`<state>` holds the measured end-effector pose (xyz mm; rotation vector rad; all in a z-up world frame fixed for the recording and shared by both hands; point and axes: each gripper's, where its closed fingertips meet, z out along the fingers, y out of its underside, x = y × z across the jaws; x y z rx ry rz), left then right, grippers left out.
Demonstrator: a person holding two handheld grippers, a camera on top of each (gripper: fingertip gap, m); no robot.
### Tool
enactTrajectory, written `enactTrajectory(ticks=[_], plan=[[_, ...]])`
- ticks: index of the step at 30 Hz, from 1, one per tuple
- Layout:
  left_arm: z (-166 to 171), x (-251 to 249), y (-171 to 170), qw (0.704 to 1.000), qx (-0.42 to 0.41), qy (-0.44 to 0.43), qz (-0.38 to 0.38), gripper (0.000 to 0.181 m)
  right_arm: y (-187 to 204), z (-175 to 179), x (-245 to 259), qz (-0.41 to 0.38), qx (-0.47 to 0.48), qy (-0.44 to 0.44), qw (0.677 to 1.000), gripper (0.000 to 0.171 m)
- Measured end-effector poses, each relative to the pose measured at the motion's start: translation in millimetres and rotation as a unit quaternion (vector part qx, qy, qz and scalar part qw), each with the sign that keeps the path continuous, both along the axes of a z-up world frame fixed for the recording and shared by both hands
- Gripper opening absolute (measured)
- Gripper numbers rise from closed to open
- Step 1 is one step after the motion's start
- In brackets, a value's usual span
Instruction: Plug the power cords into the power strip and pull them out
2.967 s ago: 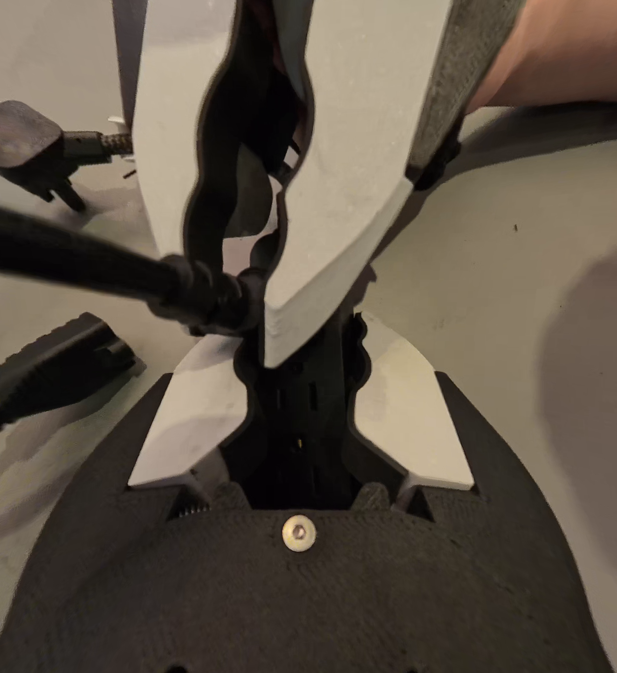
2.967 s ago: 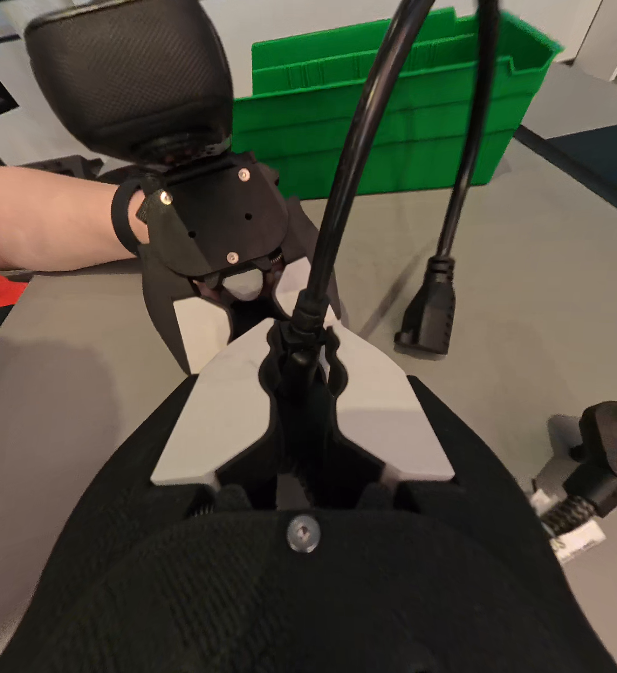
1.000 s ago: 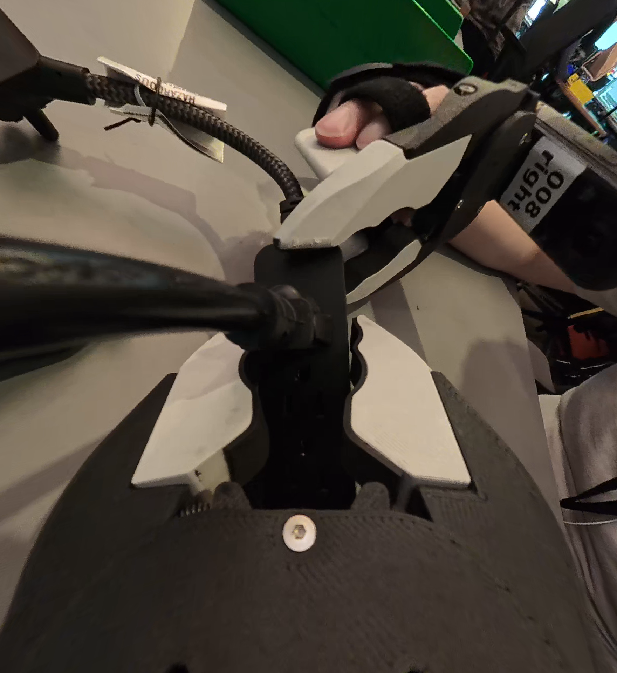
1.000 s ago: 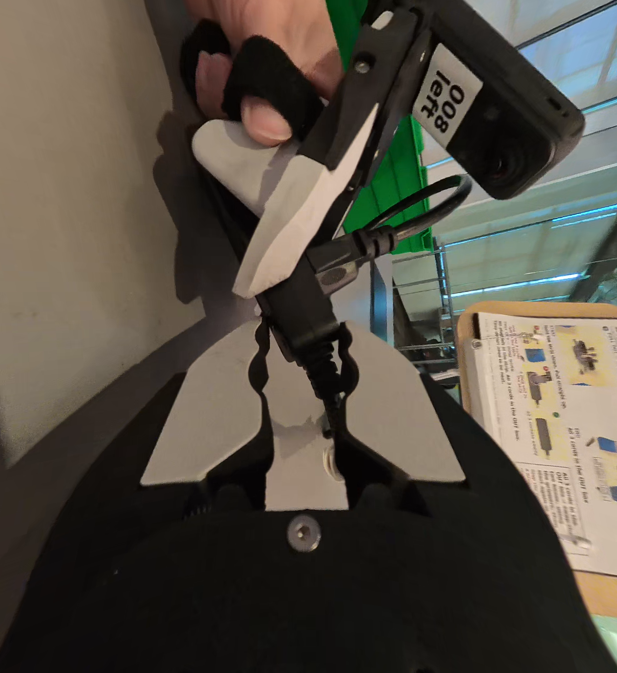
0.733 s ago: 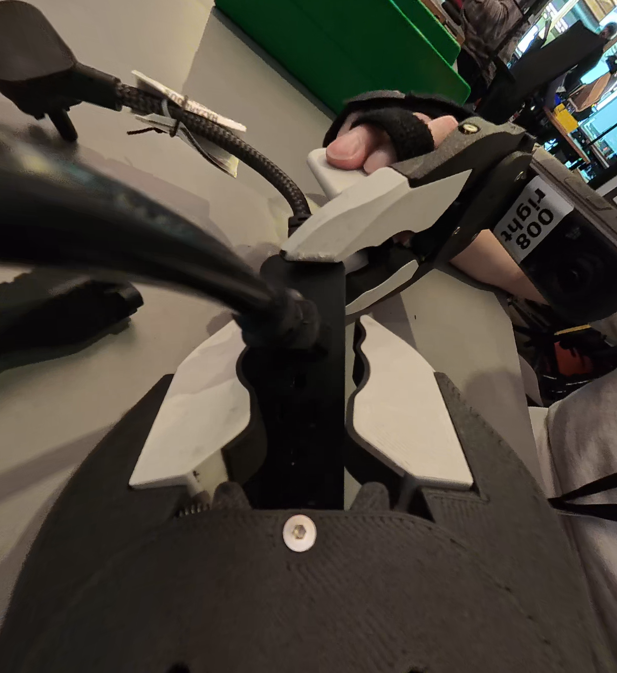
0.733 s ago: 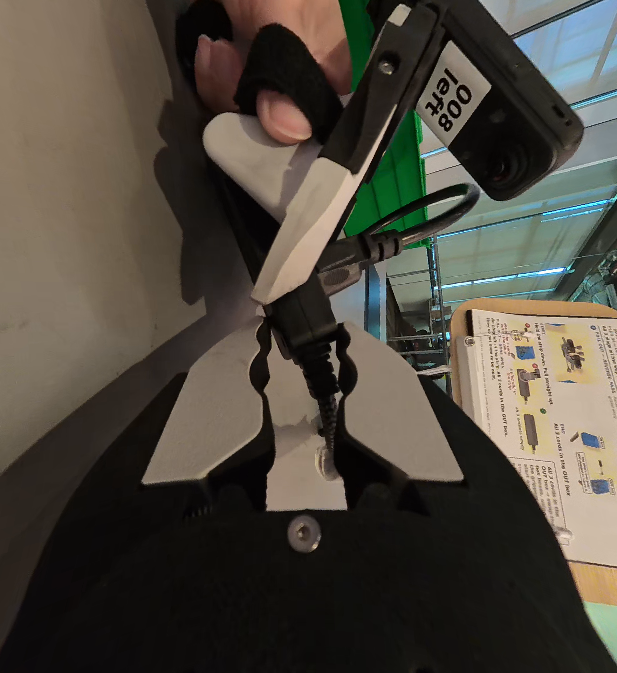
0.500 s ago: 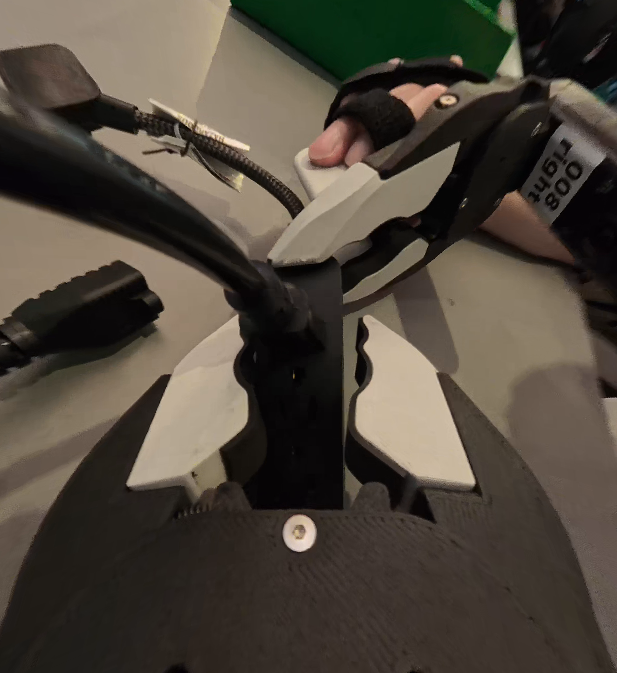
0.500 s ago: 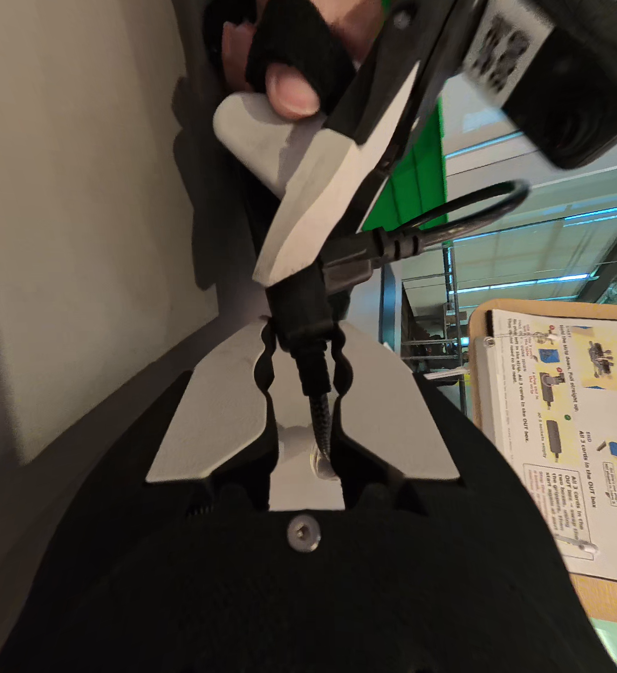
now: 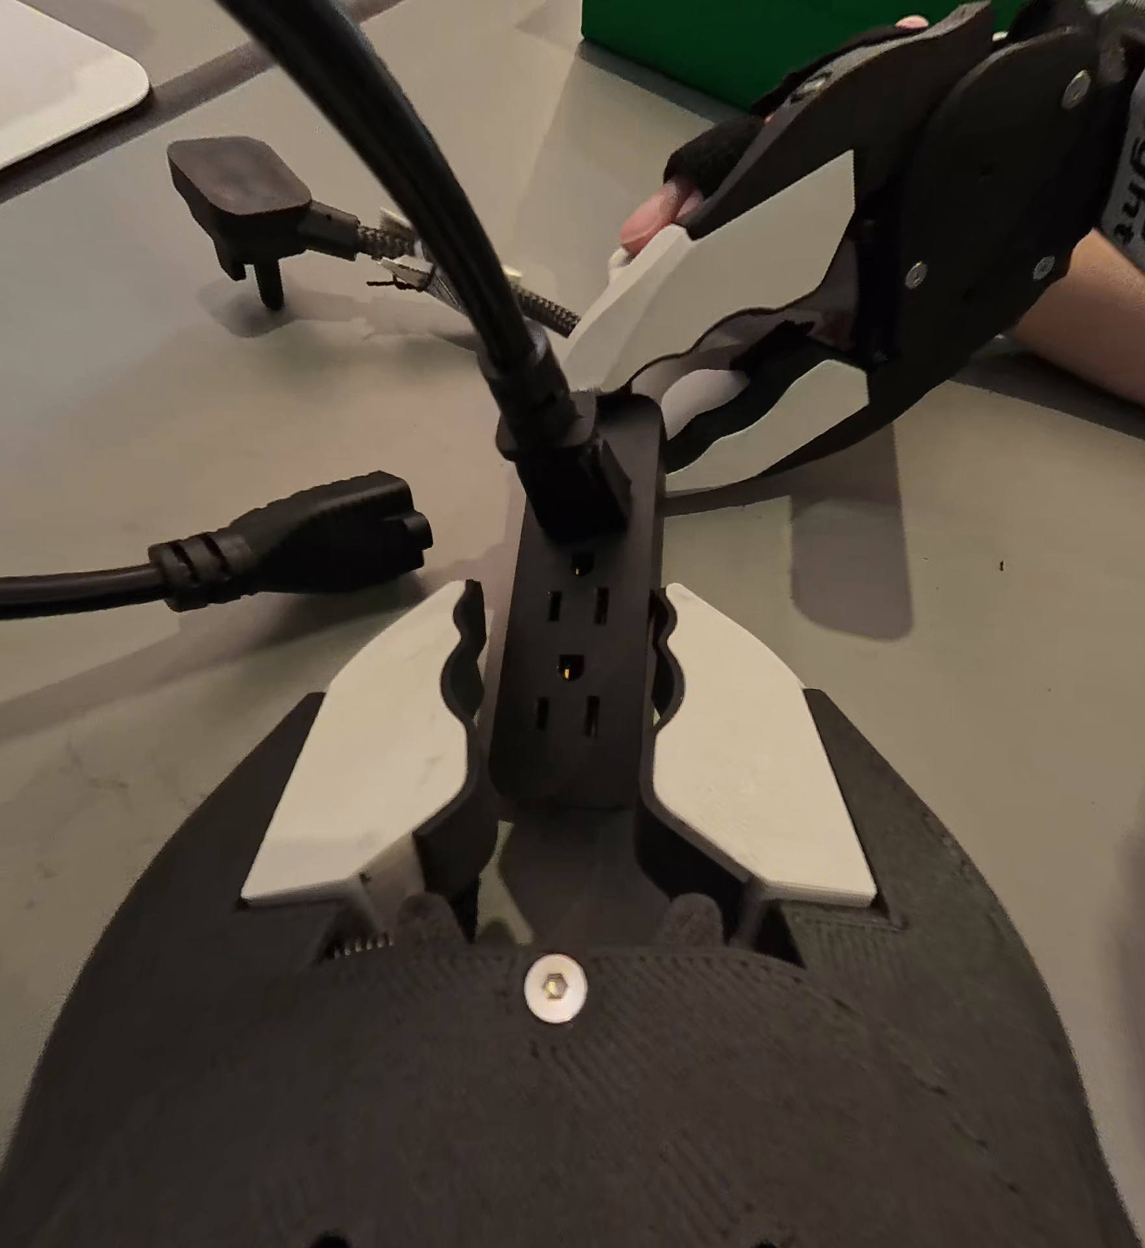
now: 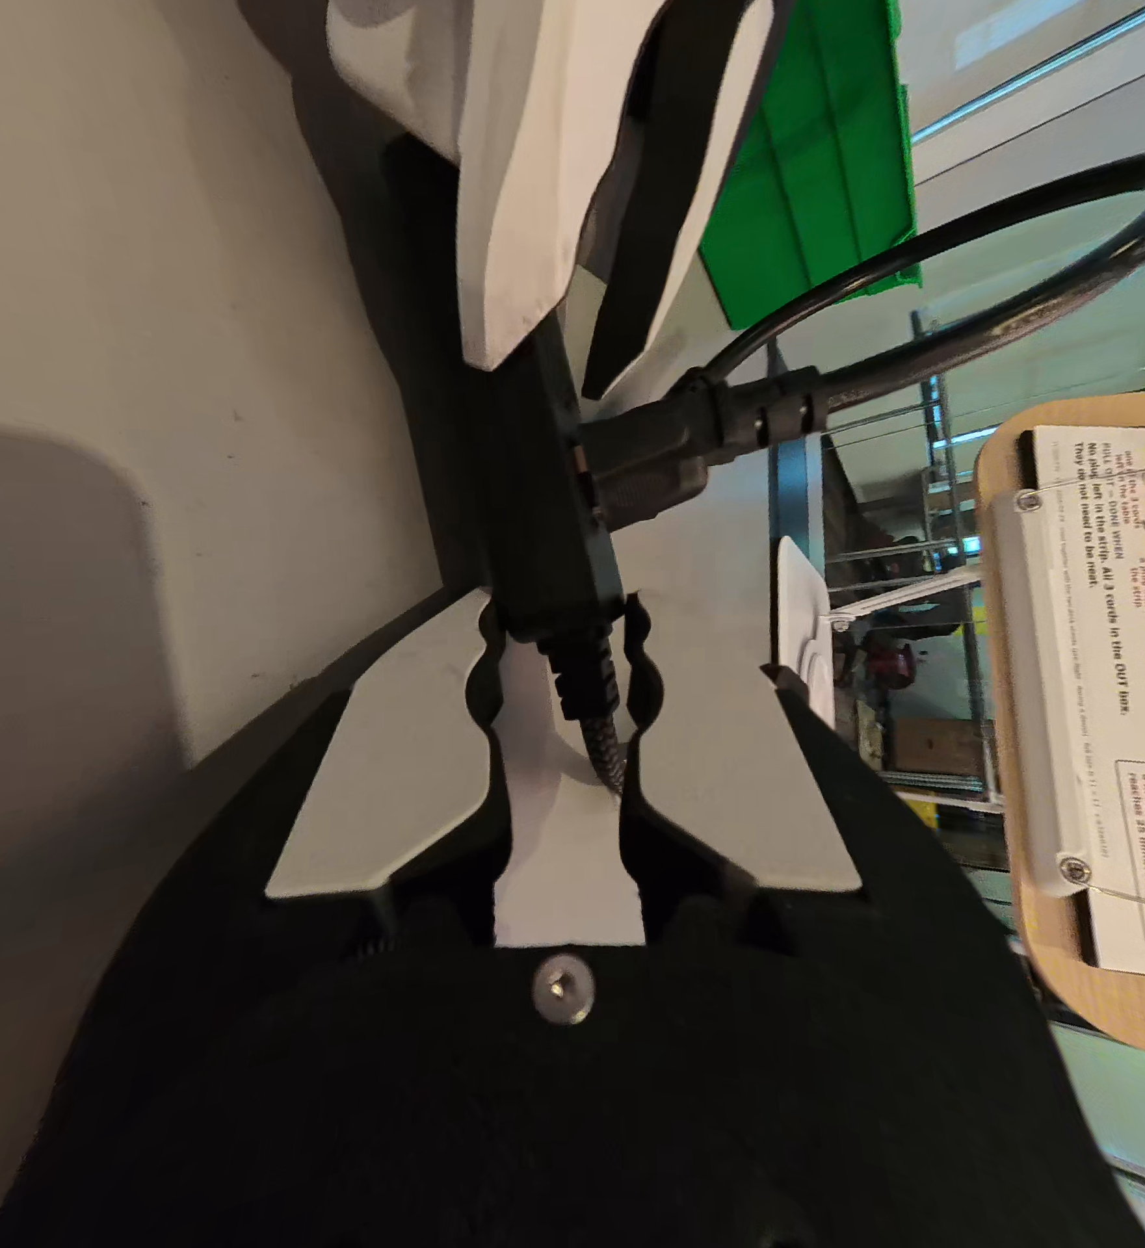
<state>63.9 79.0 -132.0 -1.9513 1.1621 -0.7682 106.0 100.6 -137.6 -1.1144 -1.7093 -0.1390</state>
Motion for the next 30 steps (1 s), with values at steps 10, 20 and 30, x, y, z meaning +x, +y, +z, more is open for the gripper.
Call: enactTrajectory(ticks=[10,20,30], plan=[[6.2,1.9,0.7,0.998,0.049,0.013,0.029,0.044,-34.3,19.6,-12.3,0.035,-0.385,0.155,0.909,0.039],[5.9,-18.3,18.8,0.991,0.073,0.053,0.102,0.036,-4.2,-2.0,-8.3,-0.07,-0.325,0.131,0.934,0.043],[3.8,-19.8,15.1,0.991,0.054,0.073,0.094,0.048,7.5,-8.1,-2.5,-0.117,-0.346,0.131,0.922,0.043]])
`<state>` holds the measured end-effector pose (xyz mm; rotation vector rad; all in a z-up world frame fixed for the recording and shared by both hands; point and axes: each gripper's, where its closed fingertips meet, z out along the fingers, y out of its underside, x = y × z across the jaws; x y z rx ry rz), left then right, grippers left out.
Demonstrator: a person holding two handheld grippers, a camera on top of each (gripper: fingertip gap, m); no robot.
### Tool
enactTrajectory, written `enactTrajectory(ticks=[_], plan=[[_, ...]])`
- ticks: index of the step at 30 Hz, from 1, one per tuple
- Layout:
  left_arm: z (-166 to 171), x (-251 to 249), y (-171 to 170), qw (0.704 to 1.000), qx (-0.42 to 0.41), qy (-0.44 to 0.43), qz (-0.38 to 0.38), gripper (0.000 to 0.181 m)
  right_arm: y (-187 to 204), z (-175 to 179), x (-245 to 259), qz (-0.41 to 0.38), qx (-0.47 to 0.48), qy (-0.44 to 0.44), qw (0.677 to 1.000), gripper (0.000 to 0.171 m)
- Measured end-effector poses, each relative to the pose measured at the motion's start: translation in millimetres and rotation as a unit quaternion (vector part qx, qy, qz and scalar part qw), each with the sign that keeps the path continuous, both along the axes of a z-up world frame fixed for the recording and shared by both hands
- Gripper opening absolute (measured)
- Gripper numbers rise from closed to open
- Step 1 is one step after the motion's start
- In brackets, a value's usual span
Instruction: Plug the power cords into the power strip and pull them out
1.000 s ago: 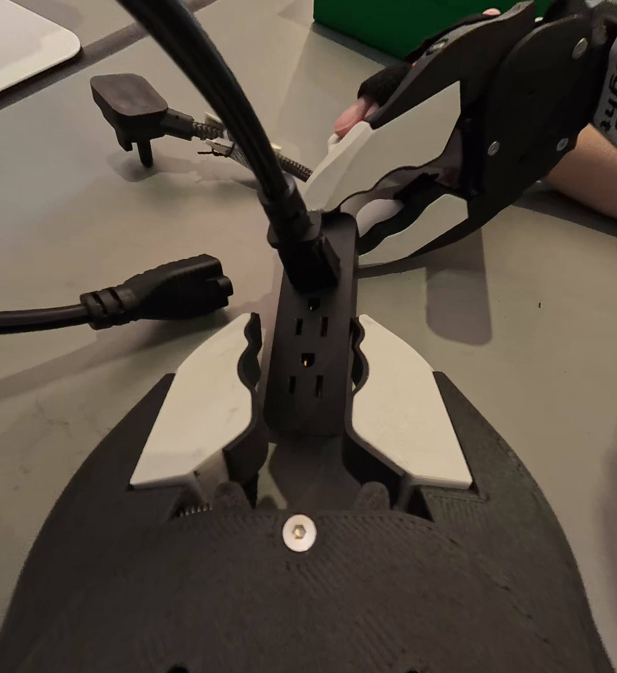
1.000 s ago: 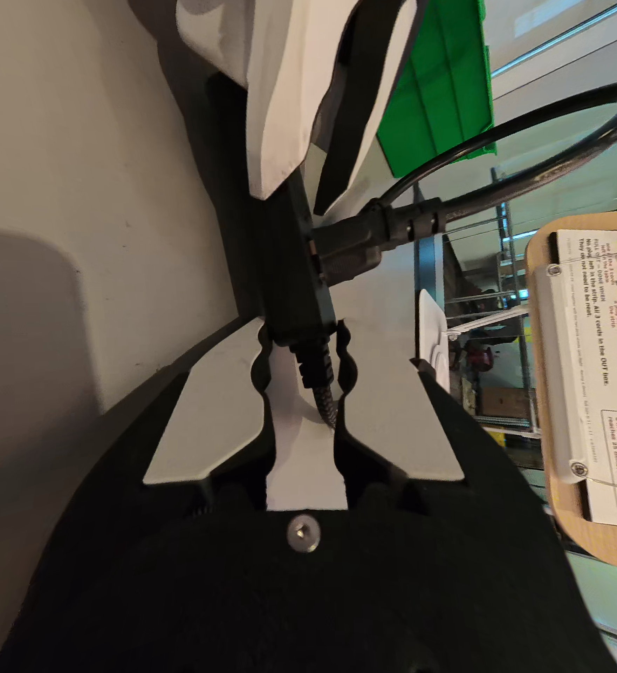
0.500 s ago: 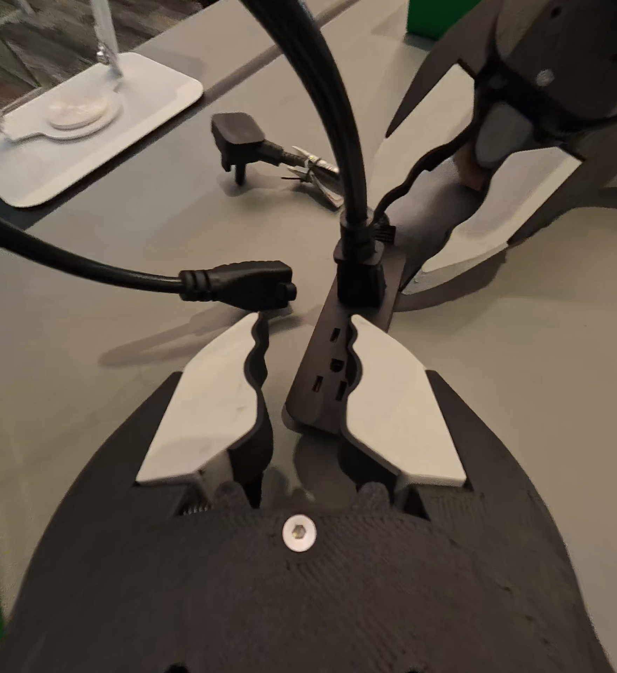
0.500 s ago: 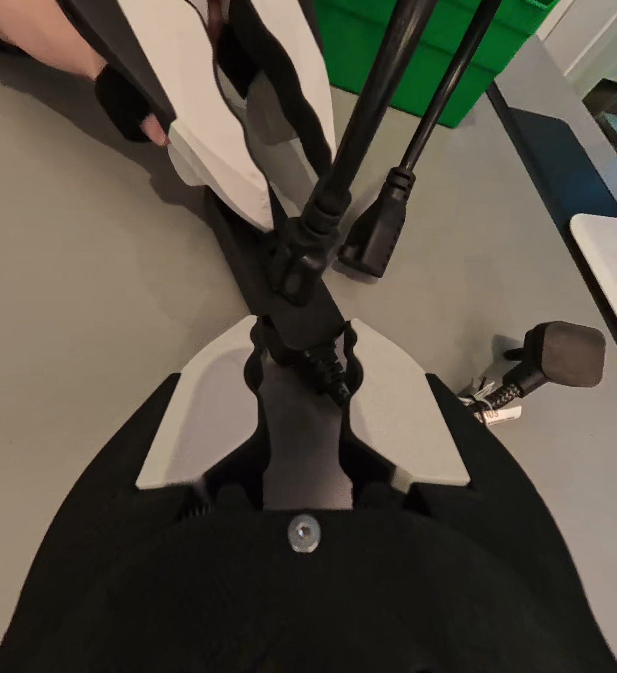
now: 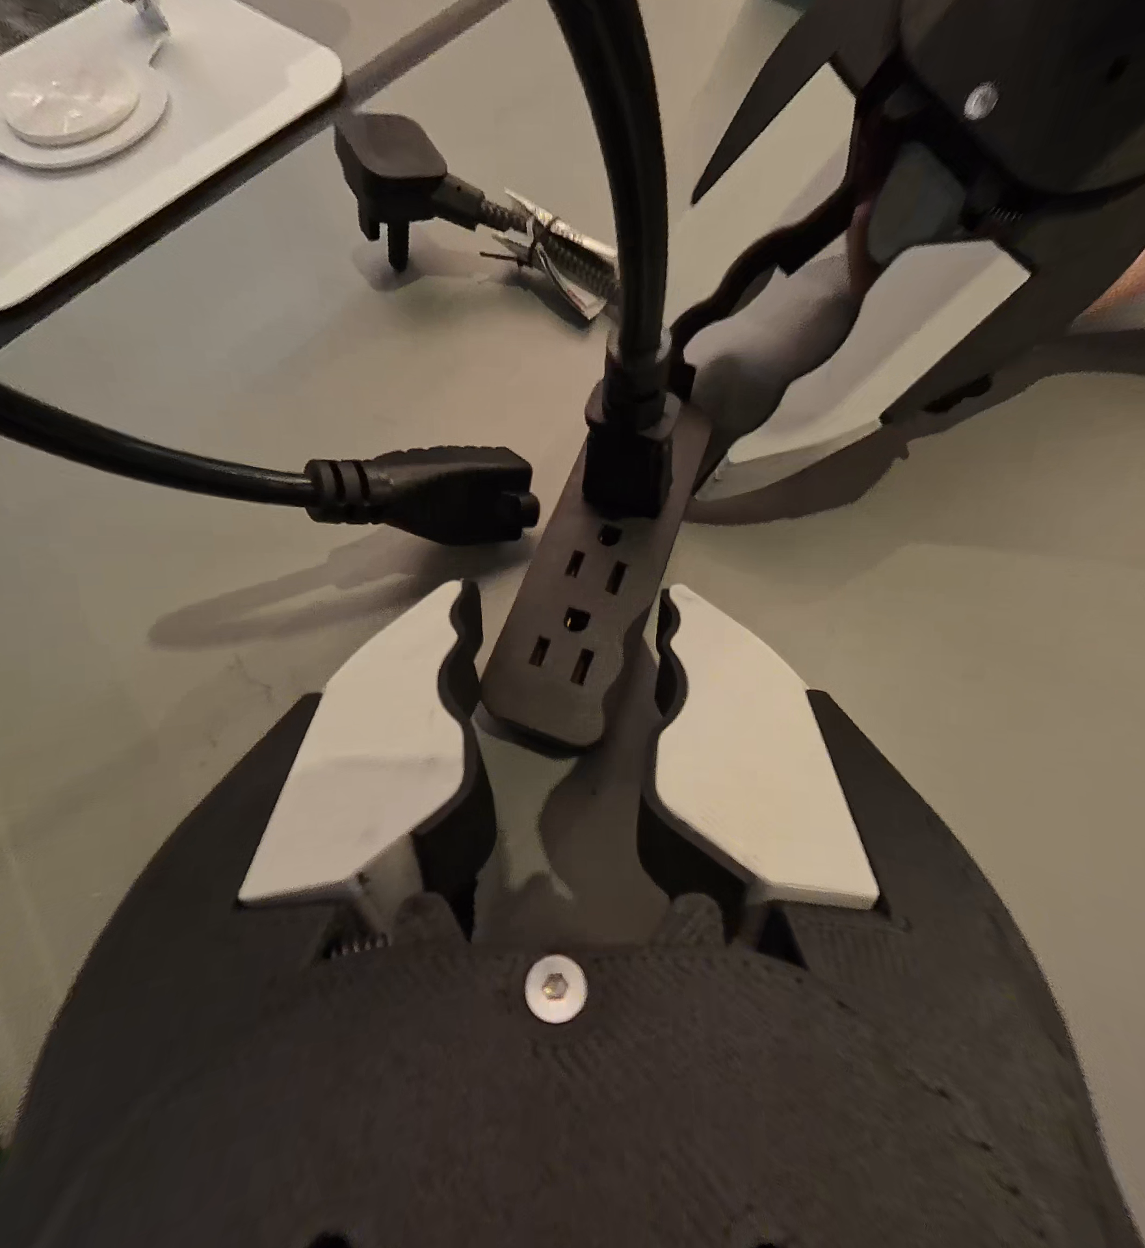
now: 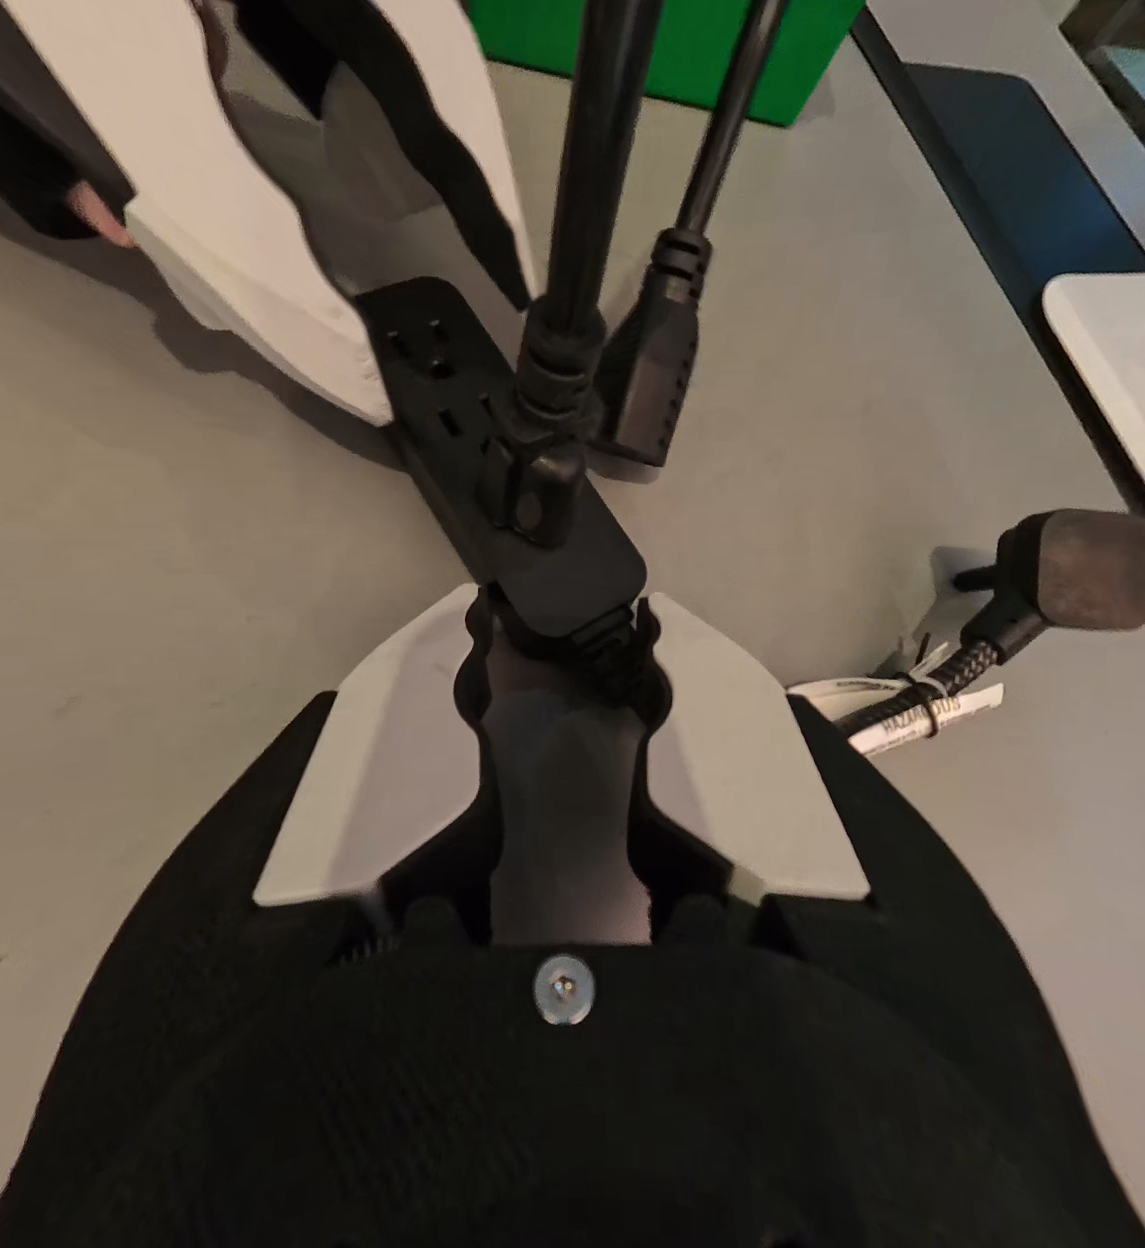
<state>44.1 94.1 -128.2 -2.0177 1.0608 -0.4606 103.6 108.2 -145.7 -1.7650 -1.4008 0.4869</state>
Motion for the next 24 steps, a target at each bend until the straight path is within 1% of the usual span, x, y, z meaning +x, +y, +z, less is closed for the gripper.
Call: enactTrajectory(ticks=[3,5,8,10,12,16,18,21,24], plan=[[-12.3,-8.0,6.8,0.999,-0.003,0.032,0.017,0.048,6.7,-0.3,3.2,-0.024,-0.006,0.001,1.0,0.044],[-18.8,-12.1,12.5,0.999,-0.008,0.039,0.034,0.049,10.6,-0.1,4.2,-0.041,-0.003,0.001,0.999,0.043],[-20.0,-23.4,26.2,0.996,0.022,0.056,0.07,0.048,16.0,0.1,2.7,-0.075,-0.004,0.001,0.997,0.041],[-18.8,-34.8,35.4,0.991,0.049,0.082,0.097,0.044,17.7,0.5,0.4,-0.096,0.001,0.0,0.995,0.038],[-18.3,-36.9,36.6,0.99,0.054,0.081,0.098,0.037,18.3,1.1,-1.3,-0.11,0.009,-0.003,0.994,0.037],[-17.8,-34.1,34.0,0.993,0.036,0.06,0.097,0.038,18.7,2.0,-1.4,-0.115,0.015,-0.002,0.993,0.037],[-15.0,-35.1,34.7,0.992,0.045,0.063,0.101,0.039,18.8,3.6,-2.2,-0.111,0.032,-0.004,0.993,0.038],[-11.3,-35.4,34.9,0.99,0.061,0.07,0.106,0.041,19.2,8.6,-4.4,-0.1,0.087,-0.012,0.991,0.039],[-6.9,-38.1,37.0,0.985,0.088,0.088,0.116,0.043,19.0,9.5,-5.7,-0.097,0.099,-0.015,0.99,0.039]])
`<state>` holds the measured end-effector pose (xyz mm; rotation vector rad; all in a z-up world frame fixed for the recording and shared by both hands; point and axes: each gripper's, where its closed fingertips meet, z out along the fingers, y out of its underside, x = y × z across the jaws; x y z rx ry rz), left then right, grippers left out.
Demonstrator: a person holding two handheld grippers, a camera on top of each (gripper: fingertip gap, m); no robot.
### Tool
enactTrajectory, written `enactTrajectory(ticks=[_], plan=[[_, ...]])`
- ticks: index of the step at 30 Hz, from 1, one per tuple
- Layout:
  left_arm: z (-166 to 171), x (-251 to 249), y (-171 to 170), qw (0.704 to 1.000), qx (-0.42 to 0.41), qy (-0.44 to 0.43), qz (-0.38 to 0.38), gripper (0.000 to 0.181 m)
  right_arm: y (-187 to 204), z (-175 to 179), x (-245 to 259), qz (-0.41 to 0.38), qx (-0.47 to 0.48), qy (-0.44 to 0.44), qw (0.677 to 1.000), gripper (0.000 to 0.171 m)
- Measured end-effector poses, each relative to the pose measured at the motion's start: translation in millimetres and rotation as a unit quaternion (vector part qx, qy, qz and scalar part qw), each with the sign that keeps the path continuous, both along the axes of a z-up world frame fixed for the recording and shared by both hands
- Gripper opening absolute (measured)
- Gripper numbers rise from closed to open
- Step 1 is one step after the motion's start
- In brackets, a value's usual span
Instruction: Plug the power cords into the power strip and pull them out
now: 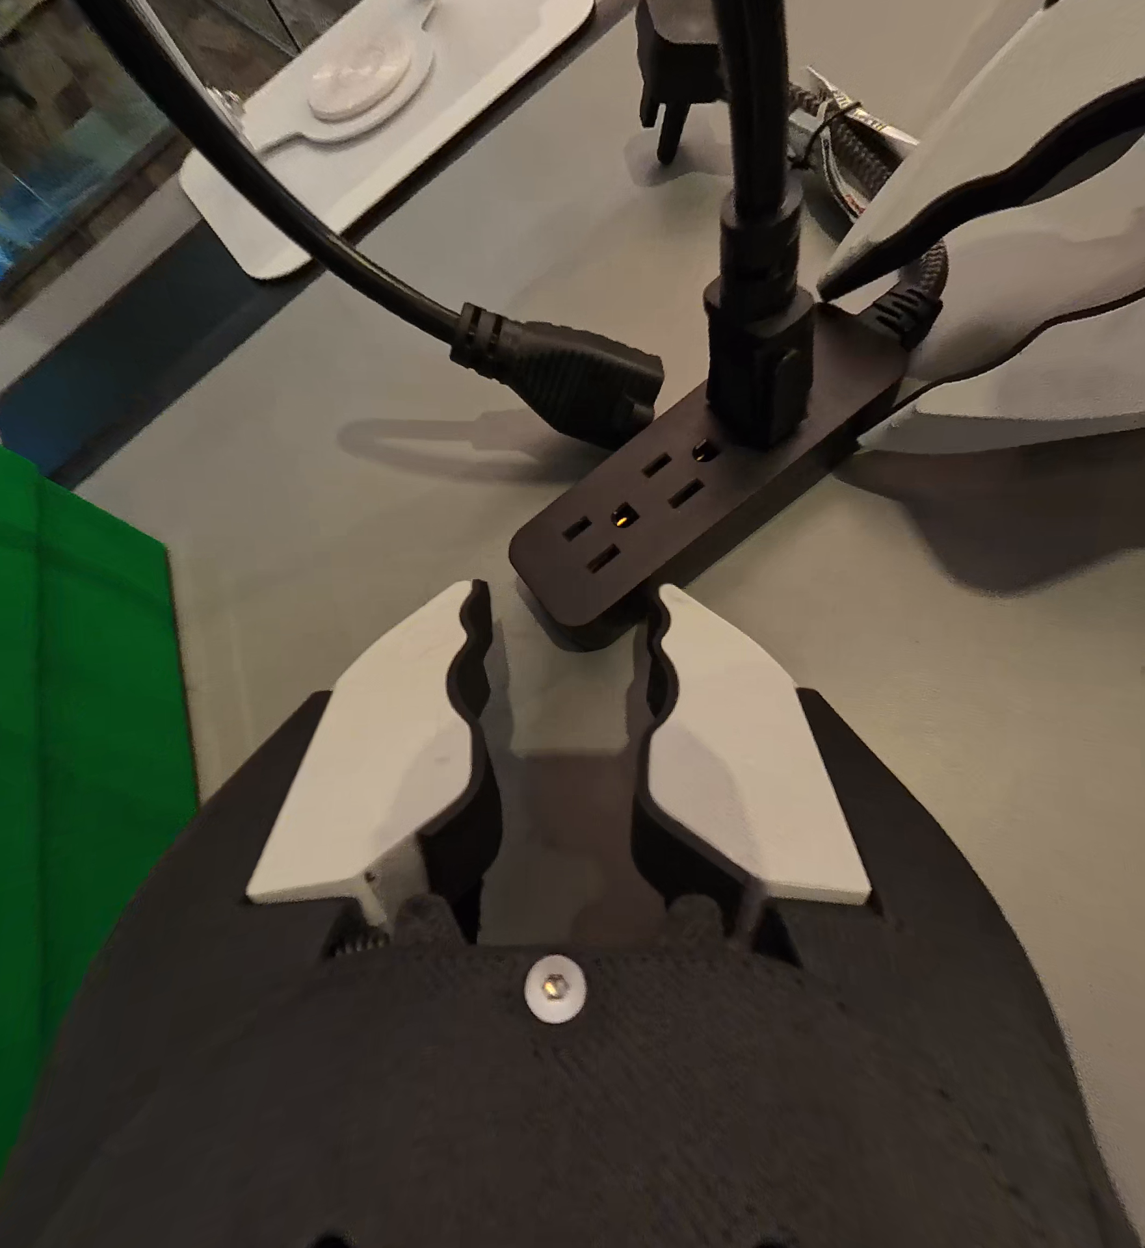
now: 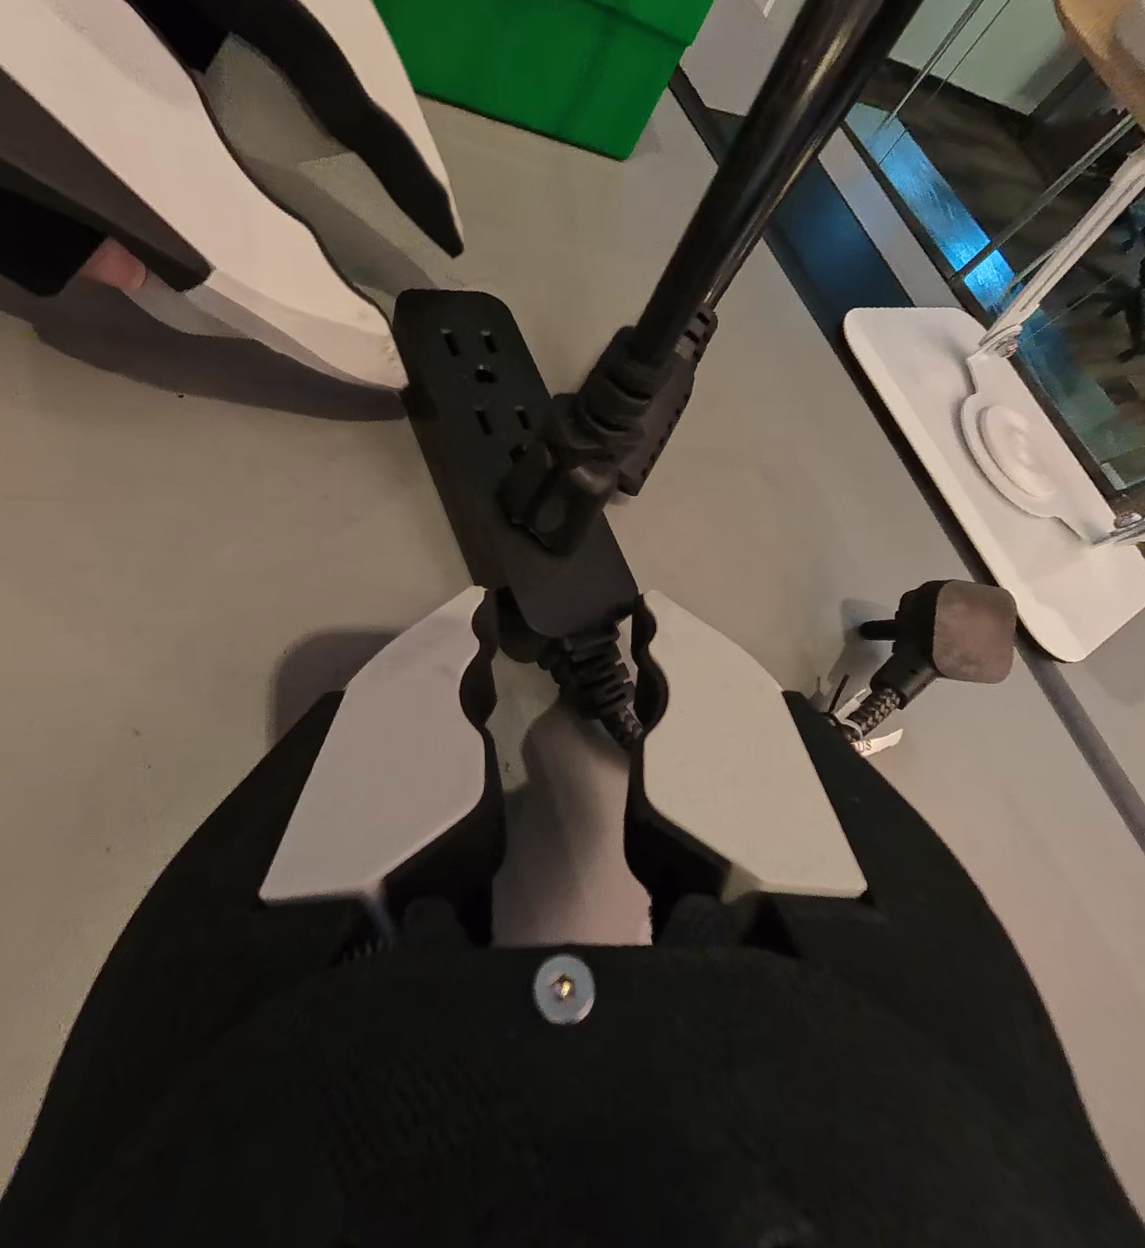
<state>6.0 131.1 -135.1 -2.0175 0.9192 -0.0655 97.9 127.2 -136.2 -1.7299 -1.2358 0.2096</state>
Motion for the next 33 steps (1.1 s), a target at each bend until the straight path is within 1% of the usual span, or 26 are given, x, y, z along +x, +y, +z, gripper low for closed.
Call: enactTrajectory(ticks=[3,6,9,25,33], plan=[[3.4,-2.4,1.7,1.0,0.018,0.01,0.007,0.045,0.7,-1.3,0.6,-0.001,-0.017,0.006,1.0,0.04],[2.8,-1.8,1.3,1.0,0.014,0.004,0.01,0.043,0.7,-1.5,0.7,-0.001,-0.019,0.007,1.0,0.04],[3.4,-3.0,2.1,1.0,0.016,0.006,0.013,0.046,0.6,-1.6,0.6,-0.001,-0.02,0.007,1.0,0.04],[2.1,-3.0,2.4,1.0,0.009,-0.006,0.013,0.046,0.6,-1.9,0.6,-0.001,-0.023,0.008,1.0,0.04],[-2.1,-0.4,1.2,1.0,0.0,-0.005,0.004,0.046,0.5,-2.2,0.6,0.0,-0.025,0.009,1.0,0.041]])
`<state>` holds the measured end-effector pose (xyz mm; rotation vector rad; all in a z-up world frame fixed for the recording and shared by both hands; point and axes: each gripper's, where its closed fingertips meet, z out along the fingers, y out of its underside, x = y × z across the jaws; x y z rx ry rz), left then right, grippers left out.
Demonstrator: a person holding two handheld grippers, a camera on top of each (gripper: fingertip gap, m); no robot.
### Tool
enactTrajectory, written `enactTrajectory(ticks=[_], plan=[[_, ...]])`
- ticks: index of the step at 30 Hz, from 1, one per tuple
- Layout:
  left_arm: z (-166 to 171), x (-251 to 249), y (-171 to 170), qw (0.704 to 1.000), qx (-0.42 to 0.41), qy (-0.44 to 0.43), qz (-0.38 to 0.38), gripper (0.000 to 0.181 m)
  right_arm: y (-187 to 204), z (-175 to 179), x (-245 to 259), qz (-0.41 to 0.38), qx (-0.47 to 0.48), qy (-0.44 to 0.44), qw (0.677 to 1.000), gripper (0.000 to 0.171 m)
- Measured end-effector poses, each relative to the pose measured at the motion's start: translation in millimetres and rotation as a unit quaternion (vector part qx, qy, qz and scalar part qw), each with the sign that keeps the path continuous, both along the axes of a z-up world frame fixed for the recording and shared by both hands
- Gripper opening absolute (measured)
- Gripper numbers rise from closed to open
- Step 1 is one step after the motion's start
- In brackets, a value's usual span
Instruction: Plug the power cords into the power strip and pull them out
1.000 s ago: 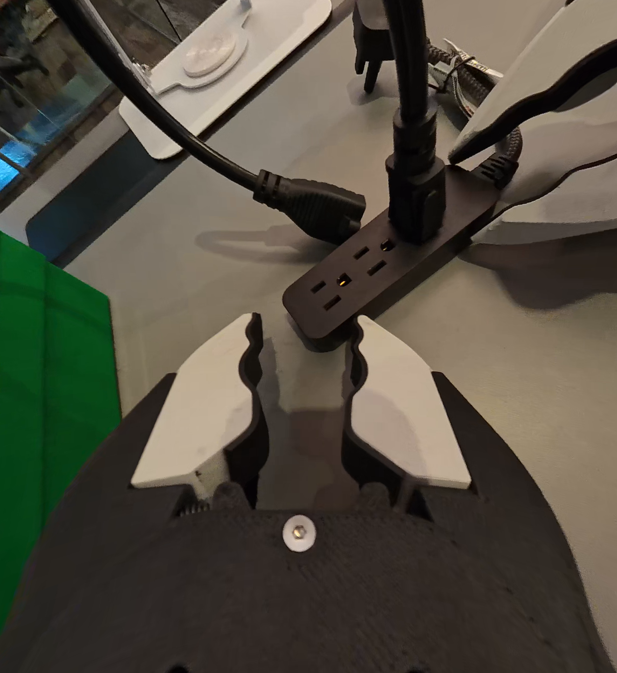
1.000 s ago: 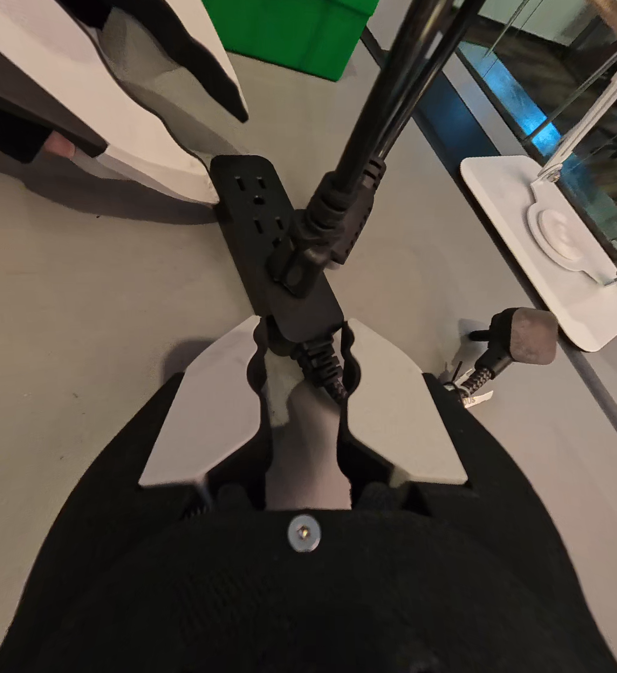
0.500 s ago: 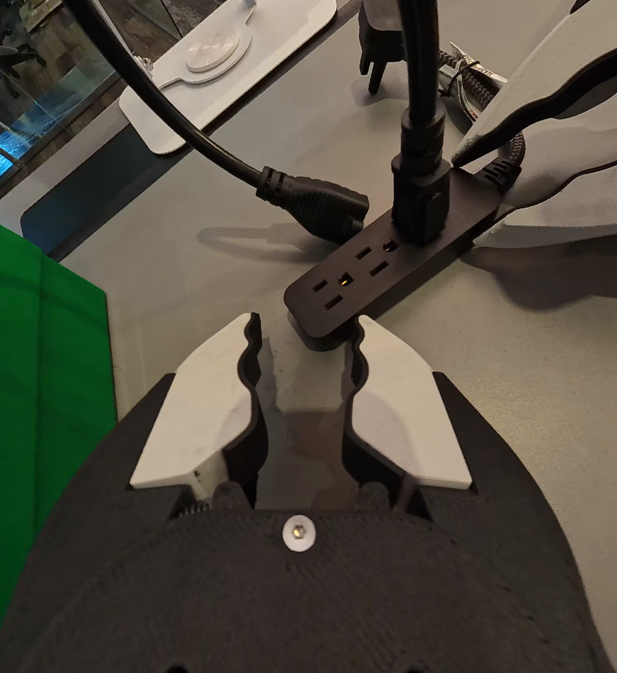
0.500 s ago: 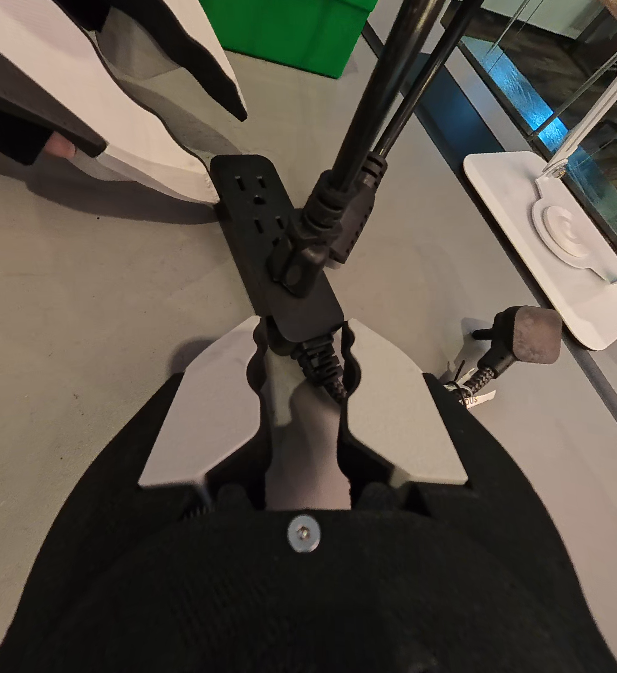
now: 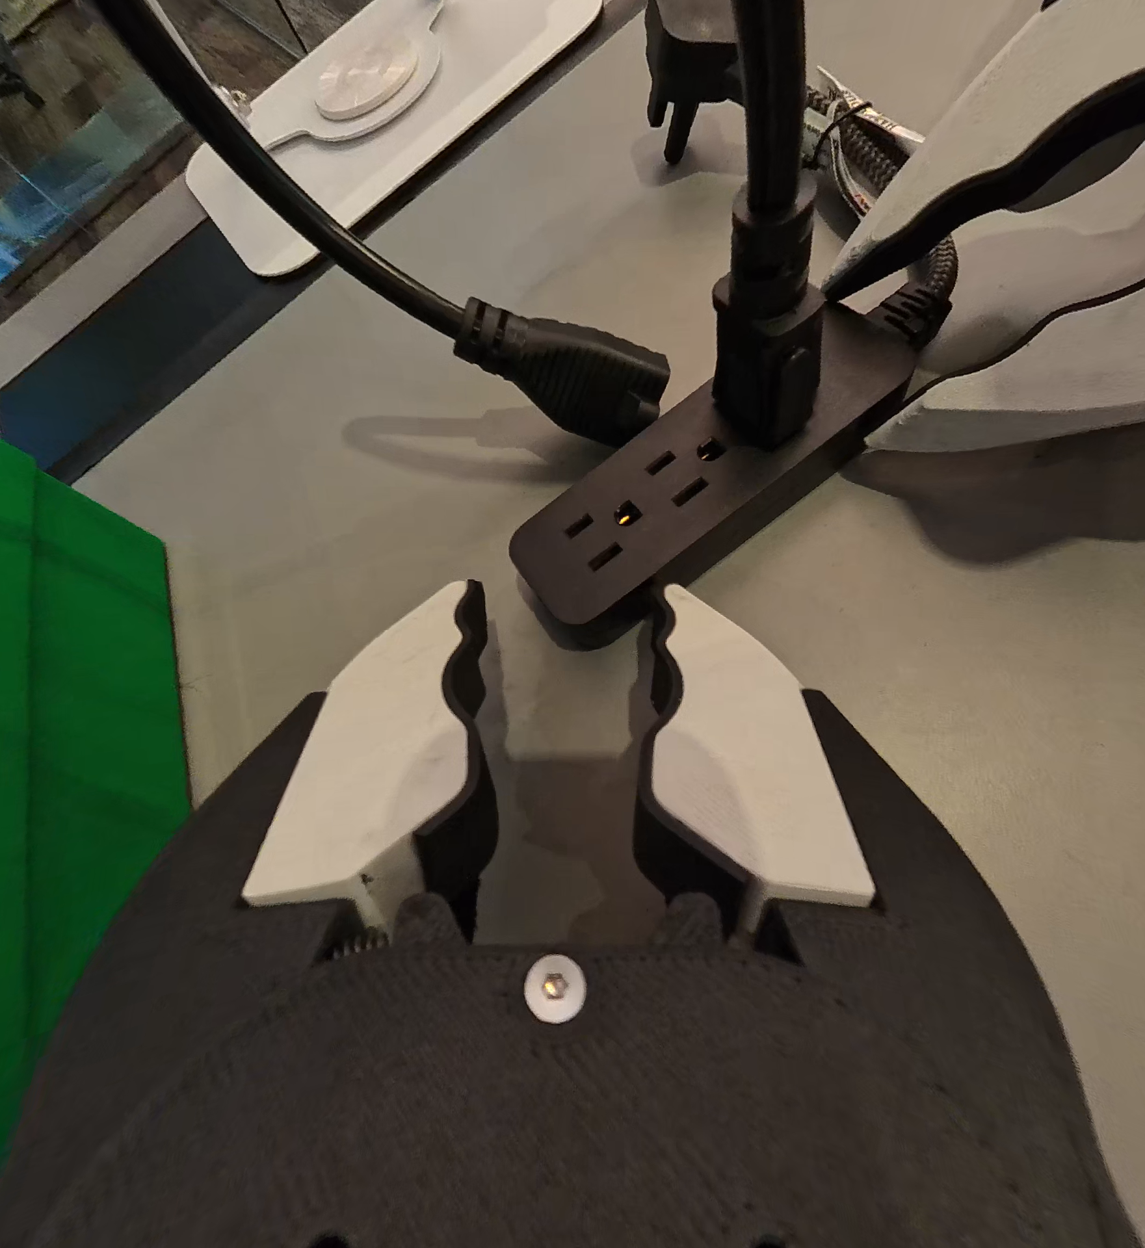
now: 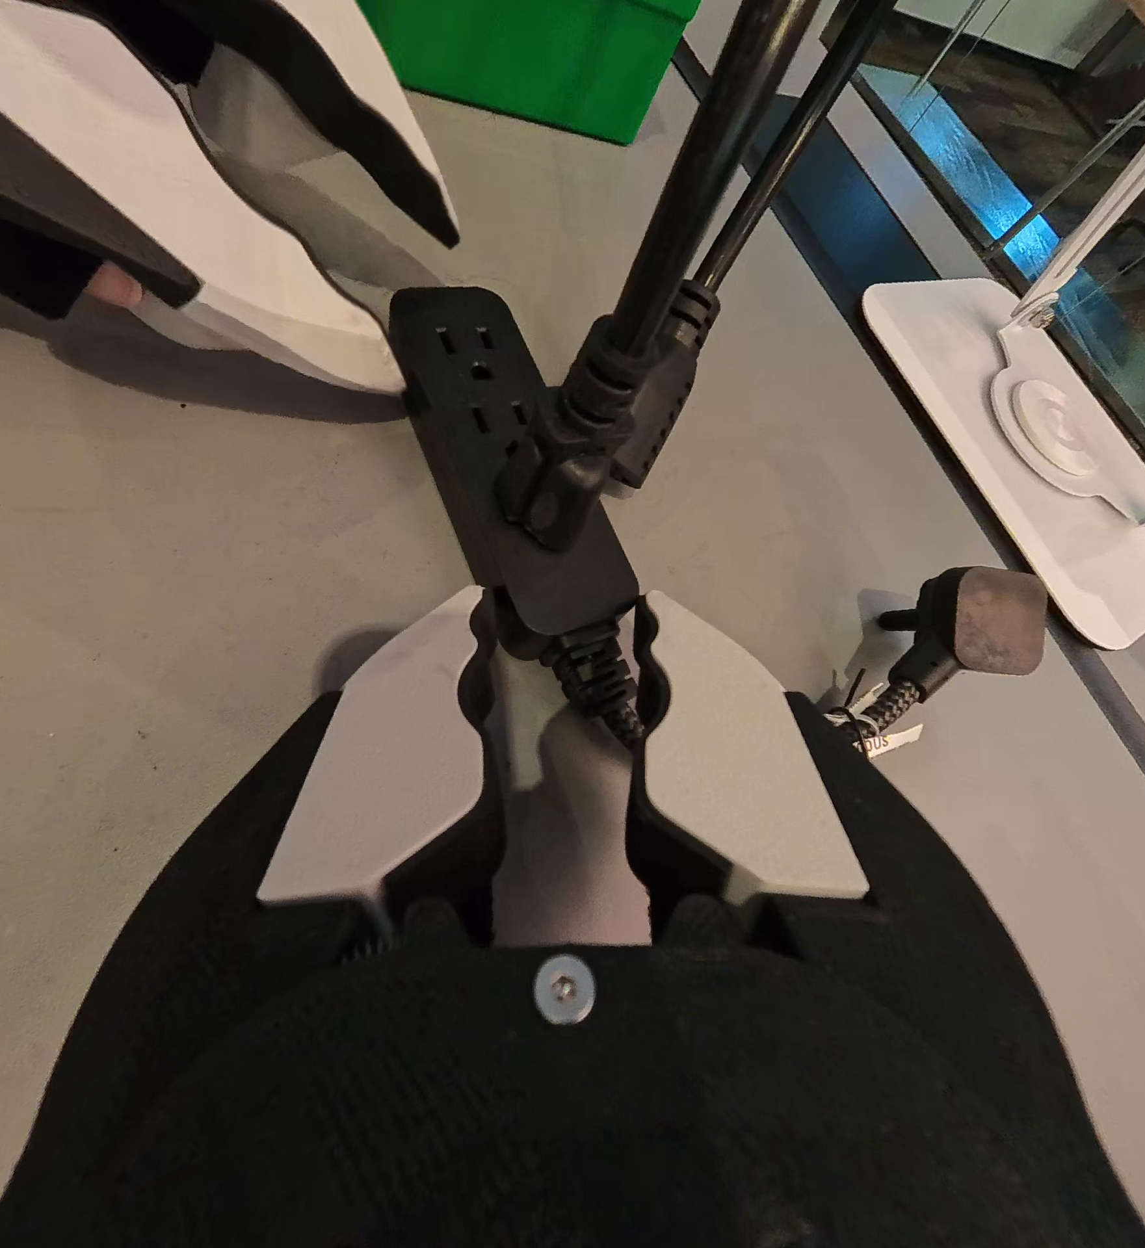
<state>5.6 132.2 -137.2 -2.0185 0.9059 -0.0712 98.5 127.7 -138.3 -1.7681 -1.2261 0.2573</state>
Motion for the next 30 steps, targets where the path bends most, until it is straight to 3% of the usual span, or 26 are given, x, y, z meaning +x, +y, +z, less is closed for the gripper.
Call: enactTrajectory(ticks=[8,12,16,19,23,30], plan=[[-3.5,11.6,-5.4,0.997,-0.047,-0.062,-0.029,0.05,-2.8,4.1,-2.8,0.026,0.005,0.012,1.0,0.044],[6.0,15.1,-2.5,0.995,-0.025,-0.085,-0.047,0.051,-8.6,41.6,-9.9,0.068,0.032,0.117,0.99,0.031],[14.2,17.4,1.5,0.992,-0.007,-0.105,-0.062,0.054,-1.3,48.4,-5.8,0.062,-0.01,0.166,0.984,0.027],[22.2,20.3,4.9,0.99,0.018,-0.117,-0.072,0.054,6.1,52.1,-5.6,0.053,0.028,0.153,0.986,0.028],[21.5,28.6,7.3,0.989,0.013,-0.12,-0.086,0.054,5.9,51.3,-19.9,0.057,0.081,0.126,0.987,0.046],[11.0,35.4,4.3,0.991,-0.006,-0.087,-0.103,0.044,7.4,40.5,-26.0,0.044,0.097,0.084,0.991,0.03]])
